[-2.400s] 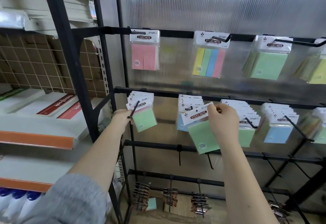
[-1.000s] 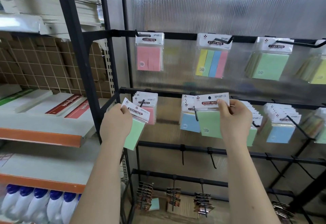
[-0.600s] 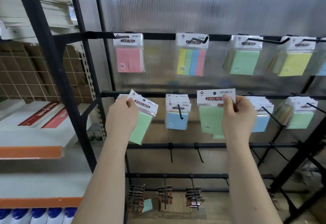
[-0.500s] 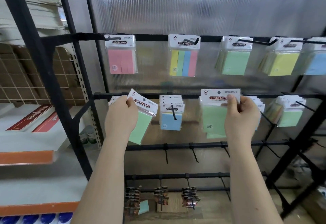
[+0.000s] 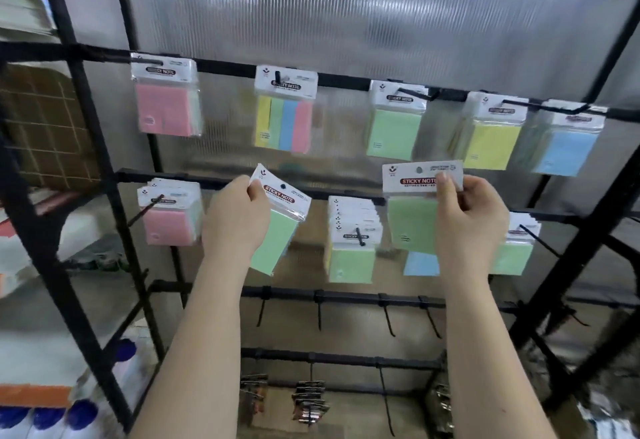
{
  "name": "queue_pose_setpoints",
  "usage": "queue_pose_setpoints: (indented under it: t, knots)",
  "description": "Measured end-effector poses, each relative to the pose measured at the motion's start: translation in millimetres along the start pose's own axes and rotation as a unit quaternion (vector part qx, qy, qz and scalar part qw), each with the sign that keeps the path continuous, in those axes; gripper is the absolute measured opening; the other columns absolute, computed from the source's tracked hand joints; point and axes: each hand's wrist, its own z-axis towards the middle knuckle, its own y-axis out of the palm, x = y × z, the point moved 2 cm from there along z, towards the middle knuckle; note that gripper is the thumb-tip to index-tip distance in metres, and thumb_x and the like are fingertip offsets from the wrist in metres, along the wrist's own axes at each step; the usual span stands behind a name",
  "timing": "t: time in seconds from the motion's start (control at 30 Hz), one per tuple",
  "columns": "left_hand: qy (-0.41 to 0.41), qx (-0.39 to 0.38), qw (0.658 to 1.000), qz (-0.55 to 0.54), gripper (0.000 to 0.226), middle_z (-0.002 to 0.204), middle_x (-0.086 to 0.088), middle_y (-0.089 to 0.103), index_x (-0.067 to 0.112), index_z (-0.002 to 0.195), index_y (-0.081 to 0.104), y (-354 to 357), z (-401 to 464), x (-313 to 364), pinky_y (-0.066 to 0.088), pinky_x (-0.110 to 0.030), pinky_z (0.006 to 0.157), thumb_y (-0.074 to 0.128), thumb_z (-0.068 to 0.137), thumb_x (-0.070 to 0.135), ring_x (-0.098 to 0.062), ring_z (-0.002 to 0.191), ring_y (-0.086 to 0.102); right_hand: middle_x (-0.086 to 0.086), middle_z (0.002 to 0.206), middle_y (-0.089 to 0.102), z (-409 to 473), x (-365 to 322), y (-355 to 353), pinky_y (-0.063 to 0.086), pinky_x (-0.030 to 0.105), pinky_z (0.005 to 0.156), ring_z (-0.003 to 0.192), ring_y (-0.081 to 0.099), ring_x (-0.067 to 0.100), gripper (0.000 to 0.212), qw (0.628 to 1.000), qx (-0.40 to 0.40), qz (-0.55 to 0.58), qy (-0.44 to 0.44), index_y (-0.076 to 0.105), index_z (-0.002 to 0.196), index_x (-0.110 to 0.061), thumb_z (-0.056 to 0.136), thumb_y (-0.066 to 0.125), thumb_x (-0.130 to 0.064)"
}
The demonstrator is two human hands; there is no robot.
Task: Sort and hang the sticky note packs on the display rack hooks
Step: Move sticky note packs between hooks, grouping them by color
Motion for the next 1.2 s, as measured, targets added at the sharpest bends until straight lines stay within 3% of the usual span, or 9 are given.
queue_pose_setpoints:
  t: [0.13, 0.3, 0.43, 0.63, 0.73, 0.8, 0.97, 1.2]
  knots:
    - [-0.027, 0.025, 0.999, -0.008, 0.034, 0.067, -0.005, 0.045, 0.009, 0.068, 0.037, 28, -23, 28, 0.027, -0.031, 0.051, 0.032, 0.098, 0.025, -0.022, 0.061, 0.039, -0.013, 0.066, 0.060, 32, 5, -16, 0.036, 0.010, 0.054, 0.055, 0.051, -0.006, 0.014, 0.997, -0.066, 0.022, -0.025, 0.062, 0.077, -0.017, 0.089, 0.065, -0.023]
    - [-0.043, 0.043, 0.998, 0.021, 0.036, 0.070, -0.001, 0.043, 0.014, 0.065, 0.035, 44, -37, 50, 0.023, -0.032, 0.050, 0.030, 0.099, 0.026, -0.026, 0.077, 0.041, -0.012, 0.068, 0.065, 59, 2, -27, 0.041, 0.010, 0.056, 0.058, 0.055, -0.005, 0.019, 0.992, -0.103, 0.072, -0.024, 0.059, 0.071, -0.029, 0.088, 0.068, -0.025]
    - [-0.052, 0.067, 0.996, 0.019, 0.035, 0.069, -0.005, 0.046, 0.009, 0.067, 0.037, 44, -39, 55, 0.027, -0.031, 0.050, 0.031, 0.098, 0.025, -0.023, 0.063, 0.040, -0.012, 0.065, 0.064, 70, -4, -27, 0.043, 0.014, 0.058, 0.056, 0.054, -0.003, 0.020, 0.988, -0.096, 0.115, -0.026, 0.059, 0.069, -0.029, 0.086, 0.070, -0.025]
    - [-0.041, 0.070, 0.996, 0.027, 0.036, 0.075, -0.008, 0.054, 0.003, 0.082, 0.051, 43, -29, 55, 0.034, -0.033, 0.056, 0.031, 0.098, 0.028, -0.026, 0.069, 0.047, -0.019, 0.053, 0.060, 79, -21, -13, 0.042, 0.015, 0.059, 0.056, 0.055, -0.004, 0.023, 0.978, -0.095, 0.182, -0.023, 0.057, 0.067, -0.026, 0.083, 0.073, -0.023]
    - [-0.033, 0.070, 0.997, 0.024, 0.036, 0.075, -0.011, 0.055, 0.001, 0.084, 0.052, 42, -20, 54, 0.034, -0.033, 0.056, 0.031, 0.098, 0.027, -0.030, 0.071, 0.049, -0.011, 0.063, 0.066, 81, -31, -3, 0.048, 0.021, 0.060, 0.061, 0.061, 0.003, 0.019, 0.976, -0.094, 0.195, -0.025, 0.060, 0.070, -0.023, 0.084, 0.072, -0.023]
    - [-0.027, 0.071, 0.997, 0.026, 0.035, 0.070, -0.009, 0.051, 0.001, 0.080, 0.048, 40, -15, 54, 0.032, -0.033, 0.055, 0.032, 0.097, 0.026, -0.028, 0.067, 0.045, -0.005, 0.067, 0.068, 82, -35, 4, 0.050, 0.025, 0.062, 0.064, 0.063, 0.009, 0.017, 0.977, -0.095, 0.189, -0.025, 0.062, 0.071, -0.023, 0.084, 0.072, -0.024]
    - [-0.015, 0.059, 0.998, 0.032, 0.036, 0.064, -0.004, 0.042, 0.008, 0.067, 0.035, 33, -7, 56, 0.026, -0.031, 0.051, 0.031, 0.099, 0.025, -0.019, 0.057, 0.036, -0.020, 0.050, 0.059, 83, -35, 18, 0.043, 0.016, 0.058, 0.051, 0.051, -0.005, 0.020, 0.980, -0.076, 0.181, 0.012, 0.060, 0.066, -0.025, 0.083, 0.072, -0.023]
    - [-0.013, 0.047, 0.999, 0.021, 0.038, 0.061, 0.002, 0.039, 0.012, 0.065, 0.031, 30, 0, 55, 0.022, -0.029, 0.048, 0.032, 0.101, 0.026, -0.015, 0.054, 0.035, -0.017, 0.048, 0.056, 81, -35, 28, 0.040, 0.015, 0.054, 0.048, 0.047, -0.002, 0.016, 0.981, -0.054, 0.181, 0.038, 0.062, 0.068, -0.019, 0.080, 0.071, -0.022]
